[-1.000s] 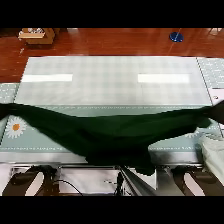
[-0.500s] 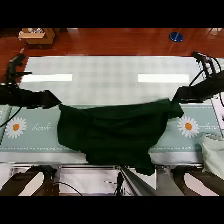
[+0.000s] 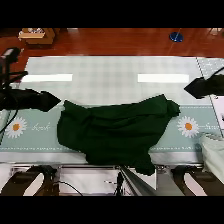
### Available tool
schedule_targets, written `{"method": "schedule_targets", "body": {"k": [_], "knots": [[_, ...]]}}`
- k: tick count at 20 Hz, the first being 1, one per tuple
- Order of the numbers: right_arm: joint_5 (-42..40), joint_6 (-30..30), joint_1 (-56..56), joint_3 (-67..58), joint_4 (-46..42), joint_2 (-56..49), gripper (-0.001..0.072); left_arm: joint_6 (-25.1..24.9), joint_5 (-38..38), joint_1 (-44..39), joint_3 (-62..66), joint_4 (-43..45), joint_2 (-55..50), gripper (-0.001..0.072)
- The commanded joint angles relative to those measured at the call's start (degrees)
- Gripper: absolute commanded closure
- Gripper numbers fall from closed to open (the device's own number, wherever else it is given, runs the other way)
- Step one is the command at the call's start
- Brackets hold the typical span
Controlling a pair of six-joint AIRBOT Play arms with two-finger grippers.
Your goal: Fold the shirts.
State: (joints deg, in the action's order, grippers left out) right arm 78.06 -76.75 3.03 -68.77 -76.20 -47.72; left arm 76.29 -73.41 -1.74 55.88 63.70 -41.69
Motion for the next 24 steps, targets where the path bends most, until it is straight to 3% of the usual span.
{"method": "schedule_targets", "body": {"k": [1,2,4,9,14,16,24], "knots": [[3.43,-2.99,-0.04,0.04,-3.04,5.92,0.0234,9.79,1.20,-4.39,-0.02,6.86,8.15,0.0180],[5.40,-3.56,-0.04,0.07,-3.02,6.67,0.0234,12.13,0.96,-5.90,-0.02,8.61,9.75,0.0180],[9.42,-4.02,-0.04,0.11,-3.30,8.04,0.0235,14.08,-0.85,-9.03,-0.02,9.90,11.89,0.0276],[11.67,-3.98,-0.04,5.51,-9.51,13.35,0.0236,18.45,-6.03,-16.06,-5.77,9.79,12.33,0.0271],[11.02,-3.96,-0.04,20.31,-13.94,17.11,0.0207,21.16,-6.12,-20.92,-17.66,9.18,12.31,0.0018],[8.46,-3.96,-0.04,25.00,-13.92,17.11,0.0117,21.09,-6.14,-21.16,-20.76,8.48,12.31,0.0017],[-6.58,-8.09,0.02,28.68,-14.38,17.05,0.0118,19.39,-5.73,-21.16,-27.65,6.56,11.98,-0.0013]]}}
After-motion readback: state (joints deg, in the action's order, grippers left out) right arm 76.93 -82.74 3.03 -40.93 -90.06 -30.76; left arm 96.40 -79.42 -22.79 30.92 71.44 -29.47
